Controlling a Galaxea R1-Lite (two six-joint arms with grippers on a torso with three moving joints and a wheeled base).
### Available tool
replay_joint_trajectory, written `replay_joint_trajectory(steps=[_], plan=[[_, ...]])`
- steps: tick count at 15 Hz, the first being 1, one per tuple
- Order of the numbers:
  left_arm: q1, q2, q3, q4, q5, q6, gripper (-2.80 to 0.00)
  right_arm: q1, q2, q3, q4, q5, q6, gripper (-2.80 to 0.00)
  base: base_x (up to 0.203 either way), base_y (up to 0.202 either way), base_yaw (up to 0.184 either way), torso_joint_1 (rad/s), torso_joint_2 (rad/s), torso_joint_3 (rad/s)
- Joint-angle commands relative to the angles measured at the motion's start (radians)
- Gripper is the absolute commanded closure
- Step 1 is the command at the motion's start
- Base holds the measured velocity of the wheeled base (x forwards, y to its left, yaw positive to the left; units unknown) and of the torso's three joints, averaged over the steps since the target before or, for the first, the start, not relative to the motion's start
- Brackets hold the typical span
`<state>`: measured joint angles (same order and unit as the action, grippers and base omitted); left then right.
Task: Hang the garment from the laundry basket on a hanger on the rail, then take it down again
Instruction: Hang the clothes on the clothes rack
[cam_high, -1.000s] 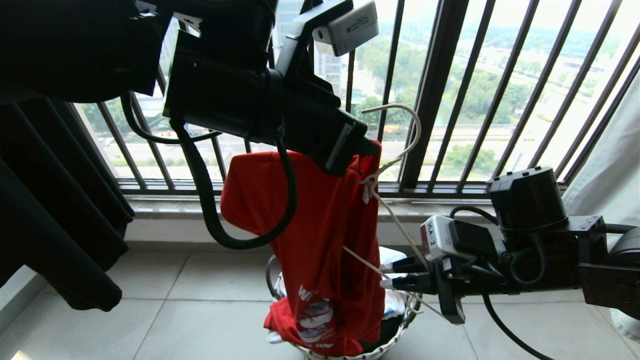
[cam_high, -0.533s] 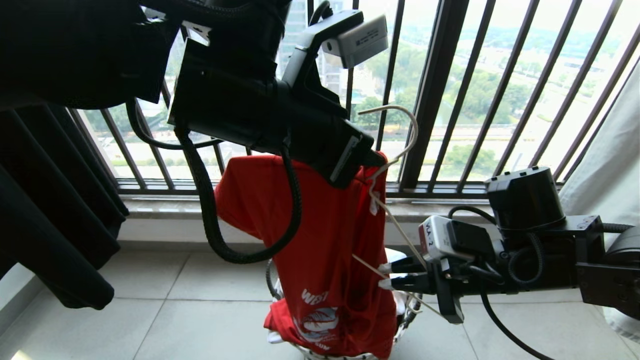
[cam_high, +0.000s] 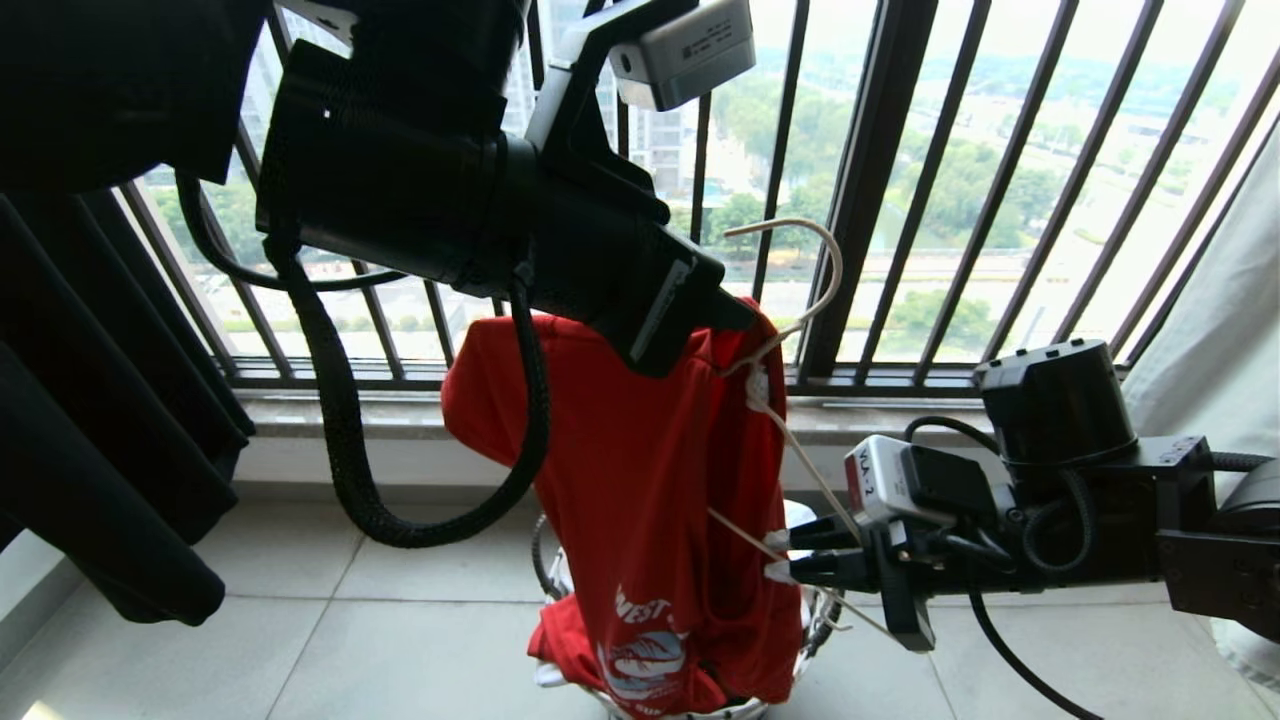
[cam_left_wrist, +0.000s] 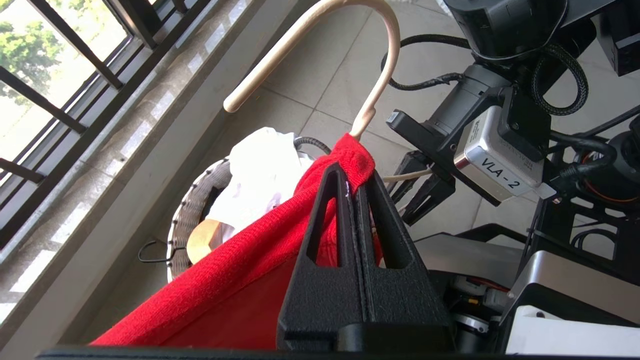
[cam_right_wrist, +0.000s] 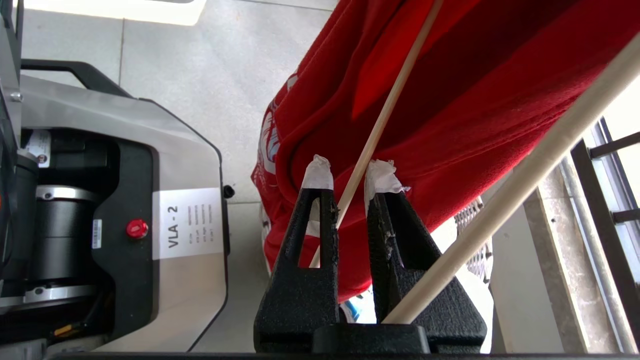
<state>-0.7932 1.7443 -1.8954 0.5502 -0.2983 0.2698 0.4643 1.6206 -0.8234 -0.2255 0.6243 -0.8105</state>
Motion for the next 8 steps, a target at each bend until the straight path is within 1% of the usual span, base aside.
replay_joint_trajectory(steps=[1,3,6,8], plan=[[-0.001,-0.016,0.020,0.004,-0.001,0.016,0.00,0.001,-0.004,0.001,-0.001,0.003,-0.006,0.00,0.000,0.000,0.000,0.000,0.00,0.000],[-0.001,-0.017,0.043,0.004,-0.001,0.075,0.00,0.004,-0.004,0.004,-0.001,0.003,-0.013,0.00,0.000,0.000,0.000,0.000,0.00,0.000],[-0.003,-0.020,0.059,0.004,-0.002,0.103,0.00,0.002,-0.004,0.006,-0.001,0.003,-0.015,0.00,0.000,0.000,0.000,0.000,0.00,0.000],[-0.013,-0.020,0.059,0.003,-0.002,0.109,0.00,0.002,-0.005,0.006,-0.001,0.003,-0.015,0.00,0.000,0.000,0.000,0.000,0.00,0.000]])
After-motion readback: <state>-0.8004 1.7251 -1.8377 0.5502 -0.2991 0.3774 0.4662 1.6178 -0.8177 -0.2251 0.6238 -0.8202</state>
